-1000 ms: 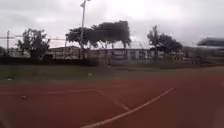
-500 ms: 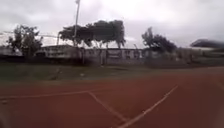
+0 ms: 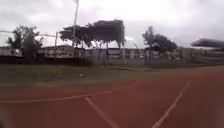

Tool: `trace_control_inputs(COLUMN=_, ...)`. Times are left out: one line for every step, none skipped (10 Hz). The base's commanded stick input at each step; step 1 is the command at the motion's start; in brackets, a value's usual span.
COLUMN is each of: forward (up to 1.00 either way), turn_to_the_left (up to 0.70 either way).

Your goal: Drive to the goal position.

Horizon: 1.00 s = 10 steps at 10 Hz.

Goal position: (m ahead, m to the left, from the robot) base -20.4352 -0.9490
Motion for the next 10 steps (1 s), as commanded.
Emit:
trace_control_inputs(forward=0.7, turn_to_the_left=0.0)
trace_control_inputs(forward=0.7, turn_to_the_left=0.0)
trace_control_inputs(forward=0.7, turn_to_the_left=0.0)
trace_control_inputs(forward=0.7, turn_to_the_left=0.0)
trace_control_inputs(forward=0.7, turn_to_the_left=0.0)
trace_control_inputs(forward=0.7, turn_to_the_left=0.0)
trace_control_inputs(forward=0.7, turn_to_the_left=0.0)
trace_control_inputs(forward=0.7, turn_to_the_left=0.0)
trace_control_inputs(forward=0.7, turn_to_the_left=0.0)
trace_control_inputs(forward=0.7, turn_to_the_left=0.0)
